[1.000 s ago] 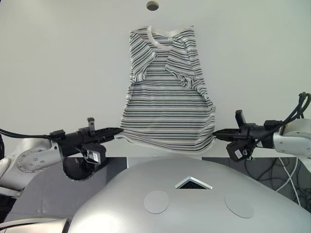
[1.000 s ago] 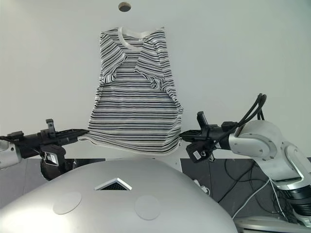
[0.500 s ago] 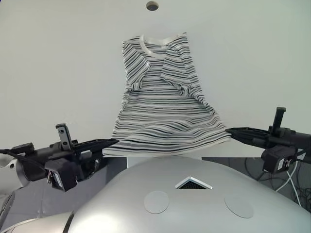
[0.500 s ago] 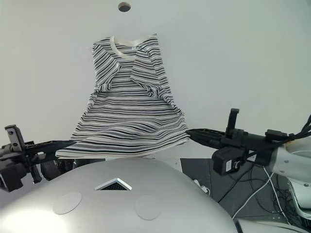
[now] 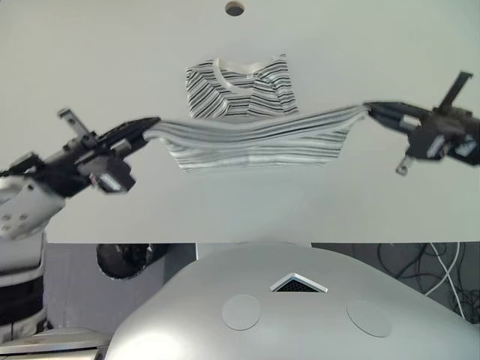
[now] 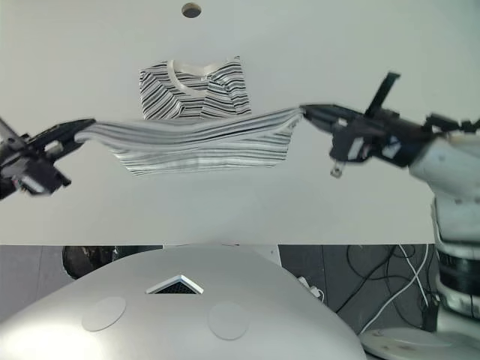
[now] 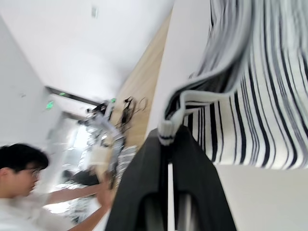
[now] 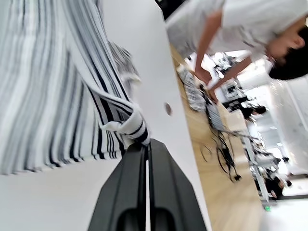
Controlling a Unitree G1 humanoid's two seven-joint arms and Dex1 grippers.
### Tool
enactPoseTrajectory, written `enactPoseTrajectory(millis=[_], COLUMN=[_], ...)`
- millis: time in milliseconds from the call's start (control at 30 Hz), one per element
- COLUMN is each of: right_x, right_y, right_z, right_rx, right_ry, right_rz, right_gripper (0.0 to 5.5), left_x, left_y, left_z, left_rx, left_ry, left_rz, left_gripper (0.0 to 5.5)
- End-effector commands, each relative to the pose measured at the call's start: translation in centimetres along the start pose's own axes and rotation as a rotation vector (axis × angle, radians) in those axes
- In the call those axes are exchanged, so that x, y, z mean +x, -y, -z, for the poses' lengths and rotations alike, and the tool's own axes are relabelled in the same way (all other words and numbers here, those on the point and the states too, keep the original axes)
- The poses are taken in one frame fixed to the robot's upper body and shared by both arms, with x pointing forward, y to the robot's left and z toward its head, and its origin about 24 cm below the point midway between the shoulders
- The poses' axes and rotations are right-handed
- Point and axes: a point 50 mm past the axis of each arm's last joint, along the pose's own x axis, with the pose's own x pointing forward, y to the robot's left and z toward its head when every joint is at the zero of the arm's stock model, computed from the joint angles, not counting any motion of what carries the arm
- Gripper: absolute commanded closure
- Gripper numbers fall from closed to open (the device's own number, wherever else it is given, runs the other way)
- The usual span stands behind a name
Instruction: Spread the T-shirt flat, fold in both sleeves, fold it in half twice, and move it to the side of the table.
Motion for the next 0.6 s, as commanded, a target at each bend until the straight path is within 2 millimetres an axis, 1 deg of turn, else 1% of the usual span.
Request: enactPoseTrajectory(millis=[33,133,200,233,300,333,400,500,567,600], right_x=[4.8,8.6,10.7,11.9,13.5,14.1,14.9,15.6,15.9,16.0], right_y=[3.0,4.3,4.7,4.3,3.4,2.8,1.4,0.3,-0.2,-0.4], right_z=[2.3,4.6,5.8,6.5,7.5,7.9,8.7,9.0,9.0,8.9], right_rx=[0.004,0.041,0.067,0.090,0.115,0.123,0.144,0.191,0.232,0.254], right_ry=[-0.076,-0.150,-0.193,-0.226,-0.283,-0.315,-0.366,-0.373,-0.363,-0.356], right_rz=[0.022,0.008,-0.008,-0.030,-0.074,-0.092,-0.116,-0.113,-0.095,-0.091], right_gripper=[5.50,5.50,5.50,5.50,5.50,5.50,5.50,5.50,5.03,4.91], left_x=[3.2,5.5,6.7,7.5,8.8,9.5,11.2,13.0,13.7,13.9], left_y=[-0.4,-0.6,-0.2,0.2,0.4,0.3,-0.4,-1.4,-1.4,-1.3], left_z=[3.0,5.4,6.8,7.6,8.6,9.0,9.8,10.6,11.3,11.5], left_rx=[0.028,0.029,0.033,0.032,0.046,0.066,0.133,0.227,0.266,0.283], left_ry=[-0.098,-0.165,-0.199,-0.216,-0.238,-0.249,-0.262,-0.282,-0.308,-0.318], left_rz=[-0.058,-0.075,-0.051,-0.029,0.004,0.017,0.022,0.006,-0.006,-0.013], left_gripper=[5.49,5.49,5.49,5.49,5.49,5.49,5.49,5.49,5.50,5.50])
